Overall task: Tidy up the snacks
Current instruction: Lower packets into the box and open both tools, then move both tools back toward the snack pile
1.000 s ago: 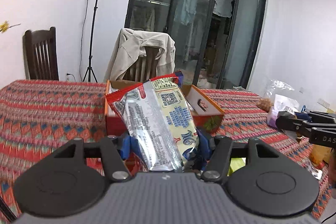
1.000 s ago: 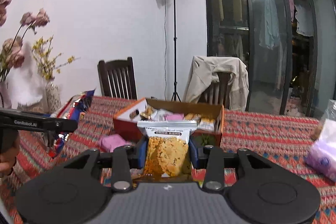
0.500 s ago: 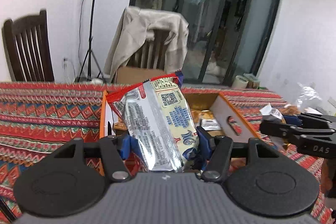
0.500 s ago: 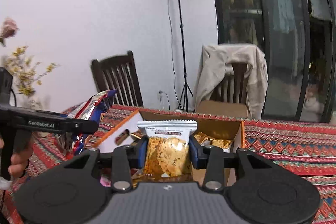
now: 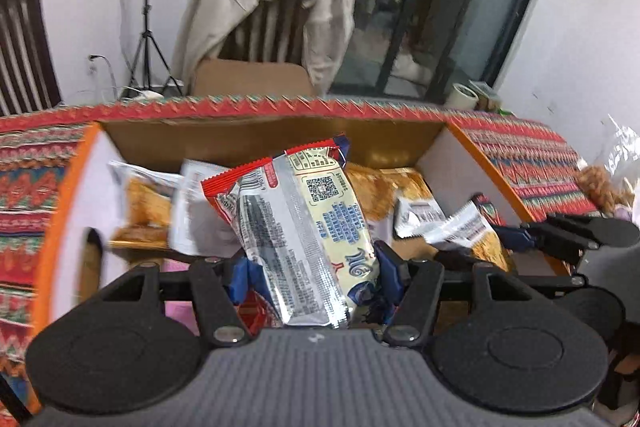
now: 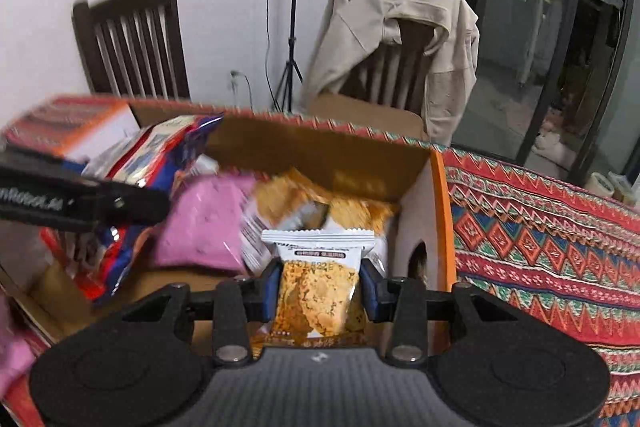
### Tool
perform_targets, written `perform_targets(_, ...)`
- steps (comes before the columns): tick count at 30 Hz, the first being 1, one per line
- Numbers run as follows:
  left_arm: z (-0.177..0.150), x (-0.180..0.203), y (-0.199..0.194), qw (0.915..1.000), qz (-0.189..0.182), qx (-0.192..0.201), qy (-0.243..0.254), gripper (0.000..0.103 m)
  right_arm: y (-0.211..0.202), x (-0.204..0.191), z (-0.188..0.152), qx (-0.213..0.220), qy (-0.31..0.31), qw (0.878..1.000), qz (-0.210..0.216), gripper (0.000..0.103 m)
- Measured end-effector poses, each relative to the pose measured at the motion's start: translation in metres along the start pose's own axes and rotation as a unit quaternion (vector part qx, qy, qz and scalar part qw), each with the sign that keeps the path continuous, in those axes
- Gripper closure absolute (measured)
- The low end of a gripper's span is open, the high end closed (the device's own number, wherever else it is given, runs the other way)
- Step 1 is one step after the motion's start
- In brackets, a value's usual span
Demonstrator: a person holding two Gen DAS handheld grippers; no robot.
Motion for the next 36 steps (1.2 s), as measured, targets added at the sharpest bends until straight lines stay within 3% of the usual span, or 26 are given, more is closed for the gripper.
perform_targets(3, -0.002, 0.009, 0.001, 0.9999, -0.002, 0.002, 0.010, 0.041, 0.004, -0.001, -0.005, -0.006, -0.036, 0.999, -0.022, 0.064)
perform_targets(8, -0.003, 0.024, 0.007, 0.9997, 0.002, -0.011, 0.022, 0.041, 0.004, -0.005, -0.008, -0.011, -0.051, 0.998, -0.019, 0.062)
perform_targets(12, -0.004, 0.030, 0.007, 0.9997, 0.003, -0.014, 0.022, 0.030, 0.000, -0.006, -0.009, -0.009, -0.045, 0.999, -0.015, 0.061)
perform_targets(14, -0.004, 0.033, 0.001, 0.9997, 0.001, -0.013, 0.021, 0.030, -0.003, -0.006, -0.008, -0.007, -0.042, 0.999, -0.008, 0.052)
perform_targets(18, 0.000, 0.039, -0.018, 0.9994, 0.004, -0.001, 0.034, 0.028, -0.019, -0.008, -0.006, 0.002, -0.042, 0.999, -0.002, 0.050)
perform_targets(27, 0.002, 0.054, -0.093, 0.9978, 0.019, 0.038, 0.051, 0.027, -0.088, -0.009, 0.007, 0.043, -0.039, 0.998, 0.002, 0.049)
perform_targets(36, -0.018, 0.076, -0.212, 0.9909, 0.013, 0.113, 0.073, 0.018, -0.196, -0.012, 0.013, 0.104, -0.046, 0.994, -0.002, 0.041)
Point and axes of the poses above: each gripper's, at about its wrist camera, not at the fingertips, and y roughly the way its jaws point, x to its right, z to its top, the point moved 9 cm from there along y, roughly the way its jaws point, and after that the axes turned 2 degrees about x, right-handed, at the moved point
